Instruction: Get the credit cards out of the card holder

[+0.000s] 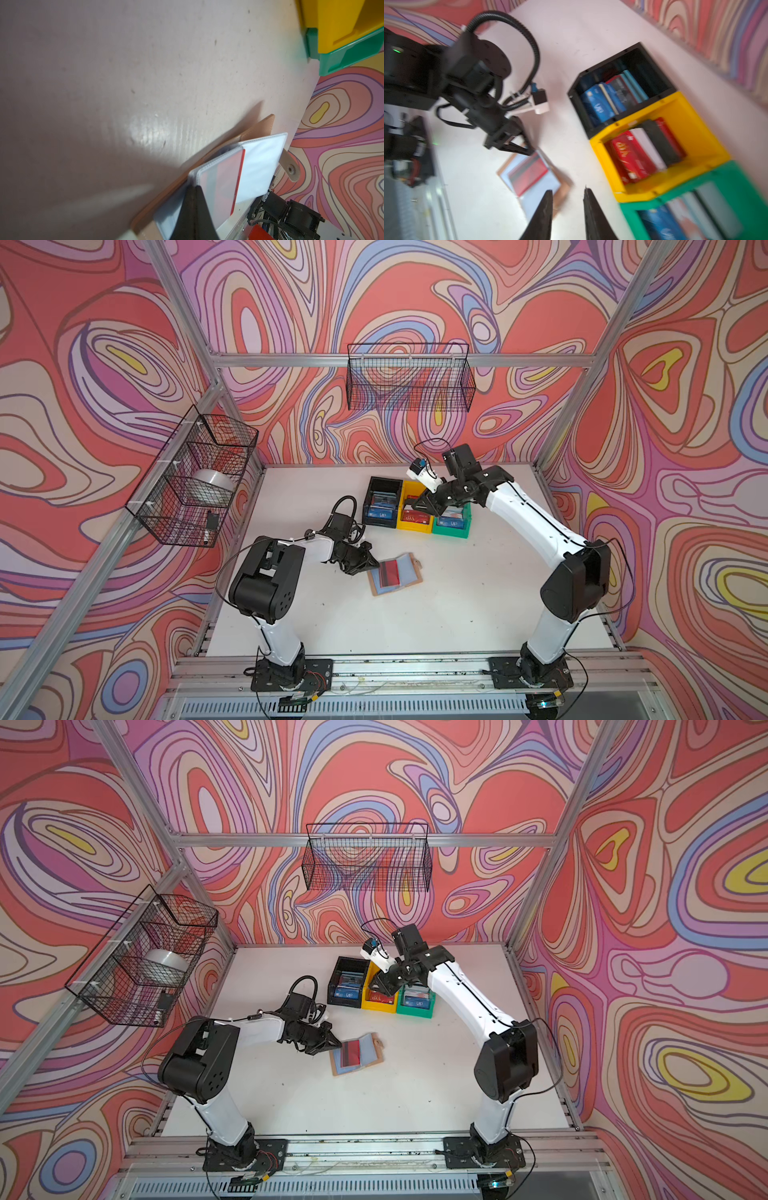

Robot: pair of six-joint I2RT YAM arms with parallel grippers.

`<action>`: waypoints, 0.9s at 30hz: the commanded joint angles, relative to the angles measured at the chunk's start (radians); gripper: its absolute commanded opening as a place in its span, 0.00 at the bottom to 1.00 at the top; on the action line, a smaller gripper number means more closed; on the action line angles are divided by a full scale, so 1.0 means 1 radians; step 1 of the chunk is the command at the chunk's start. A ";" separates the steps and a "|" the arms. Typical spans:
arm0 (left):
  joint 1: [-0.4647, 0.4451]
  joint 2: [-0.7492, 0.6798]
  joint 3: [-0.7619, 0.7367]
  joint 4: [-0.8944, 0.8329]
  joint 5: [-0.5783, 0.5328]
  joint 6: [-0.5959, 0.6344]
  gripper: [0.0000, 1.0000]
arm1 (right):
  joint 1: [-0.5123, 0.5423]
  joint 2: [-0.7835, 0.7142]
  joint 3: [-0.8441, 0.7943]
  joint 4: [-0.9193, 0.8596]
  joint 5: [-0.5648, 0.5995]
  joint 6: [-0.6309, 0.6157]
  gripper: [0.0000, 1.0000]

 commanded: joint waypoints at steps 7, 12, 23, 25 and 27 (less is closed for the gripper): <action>-0.002 -0.026 -0.023 -0.055 -0.062 -0.010 0.00 | 0.062 0.070 -0.351 0.321 -0.332 0.390 0.27; -0.003 -0.021 -0.031 -0.048 -0.063 -0.019 0.00 | 0.062 0.126 -0.393 0.330 -0.358 0.384 0.26; -0.002 -0.010 -0.036 -0.050 -0.069 -0.018 0.00 | 0.062 0.215 -0.466 0.421 -0.344 0.426 0.25; -0.002 -0.008 -0.032 -0.054 -0.068 -0.016 0.00 | 0.062 0.218 -0.474 0.435 -0.337 0.427 0.26; -0.002 -0.008 -0.033 -0.057 -0.070 -0.016 0.00 | 0.061 0.228 -0.475 0.439 -0.334 0.427 0.27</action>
